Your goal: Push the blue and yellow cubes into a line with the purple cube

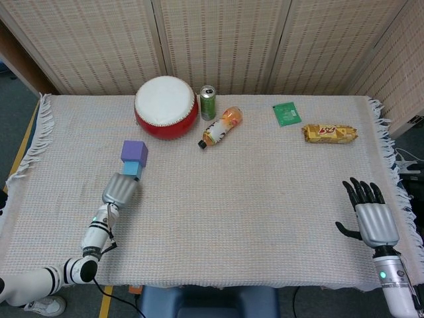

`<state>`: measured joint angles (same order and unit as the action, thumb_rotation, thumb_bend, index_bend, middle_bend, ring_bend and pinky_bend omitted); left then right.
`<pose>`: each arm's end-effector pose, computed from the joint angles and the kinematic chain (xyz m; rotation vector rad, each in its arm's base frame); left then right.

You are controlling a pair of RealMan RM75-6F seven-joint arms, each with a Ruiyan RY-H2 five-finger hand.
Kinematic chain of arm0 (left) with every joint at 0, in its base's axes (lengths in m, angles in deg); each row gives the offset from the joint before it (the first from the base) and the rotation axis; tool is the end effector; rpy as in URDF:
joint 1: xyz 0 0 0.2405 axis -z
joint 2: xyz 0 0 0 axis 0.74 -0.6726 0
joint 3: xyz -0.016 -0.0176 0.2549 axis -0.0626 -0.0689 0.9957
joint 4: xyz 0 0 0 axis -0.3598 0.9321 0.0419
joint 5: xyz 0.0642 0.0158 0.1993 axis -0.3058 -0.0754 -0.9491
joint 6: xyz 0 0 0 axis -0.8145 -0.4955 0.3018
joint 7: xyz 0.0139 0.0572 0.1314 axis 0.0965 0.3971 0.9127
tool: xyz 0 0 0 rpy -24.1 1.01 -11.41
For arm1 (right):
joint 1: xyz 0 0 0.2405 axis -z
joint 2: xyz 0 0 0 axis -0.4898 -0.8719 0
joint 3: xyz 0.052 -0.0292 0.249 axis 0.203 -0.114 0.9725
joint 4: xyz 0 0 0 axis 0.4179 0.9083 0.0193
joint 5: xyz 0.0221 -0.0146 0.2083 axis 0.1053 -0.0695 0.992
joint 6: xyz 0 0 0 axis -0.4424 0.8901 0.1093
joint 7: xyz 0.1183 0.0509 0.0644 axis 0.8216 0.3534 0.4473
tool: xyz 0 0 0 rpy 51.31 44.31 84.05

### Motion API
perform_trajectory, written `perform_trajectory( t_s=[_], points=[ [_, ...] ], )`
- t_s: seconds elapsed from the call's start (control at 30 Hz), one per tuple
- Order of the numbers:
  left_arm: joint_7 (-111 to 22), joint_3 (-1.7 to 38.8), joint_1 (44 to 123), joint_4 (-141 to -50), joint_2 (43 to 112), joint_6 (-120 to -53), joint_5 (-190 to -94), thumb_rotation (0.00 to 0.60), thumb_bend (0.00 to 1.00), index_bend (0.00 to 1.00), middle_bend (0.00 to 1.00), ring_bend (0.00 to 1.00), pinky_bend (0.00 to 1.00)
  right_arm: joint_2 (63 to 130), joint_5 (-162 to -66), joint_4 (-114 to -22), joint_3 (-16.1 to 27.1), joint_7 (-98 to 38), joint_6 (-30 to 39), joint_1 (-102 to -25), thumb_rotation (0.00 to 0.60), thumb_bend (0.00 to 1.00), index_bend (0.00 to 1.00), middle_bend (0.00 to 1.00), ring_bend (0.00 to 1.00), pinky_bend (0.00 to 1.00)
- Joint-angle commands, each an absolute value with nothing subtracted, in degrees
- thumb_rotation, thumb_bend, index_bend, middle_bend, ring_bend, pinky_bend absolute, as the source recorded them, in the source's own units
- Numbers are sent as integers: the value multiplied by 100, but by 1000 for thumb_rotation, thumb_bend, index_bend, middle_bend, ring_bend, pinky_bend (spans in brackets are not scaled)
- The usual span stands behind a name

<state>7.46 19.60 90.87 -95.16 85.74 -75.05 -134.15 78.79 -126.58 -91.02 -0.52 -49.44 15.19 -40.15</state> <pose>-0.2130 0.3688 -0.0155 -1.8949 -0.4681 -0.3309 -0.3013 -0.2129 0.1312 1.4818 -0.8898 0.6585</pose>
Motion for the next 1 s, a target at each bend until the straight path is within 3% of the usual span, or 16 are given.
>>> perform_trajectory(
  t_s=[0.03,0.37,0.77,1.0],
  points=[
    [709,1996,9107,-9505,8593,-7534,-13448,600,380,363,1000,1000,1000,7878,-12660,-9103,-56,-4947,1520,-4014,458,3,0,0,0,0],
    [573,2101,9157,-9503,8629,-7658,-13585,600,382,325,1000,1000,1000,7875,-12664,-9105,-66,-4953,1541,-4010,459,7,0,0,0,0],
    [327,2538,8581,-10711,8037,-8604,-14179,600,378,334,1000,1000,1000,7822,-12776,-9159,-119,-4892,1589,-3981,459,3,0,0,0,0],
    [147,2648,8184,-10826,7823,-9044,-14230,600,376,347,1000,1000,1000,7817,-12841,-9176,-146,-4877,1614,-3966,458,3,0,0,0,0]
  ],
)
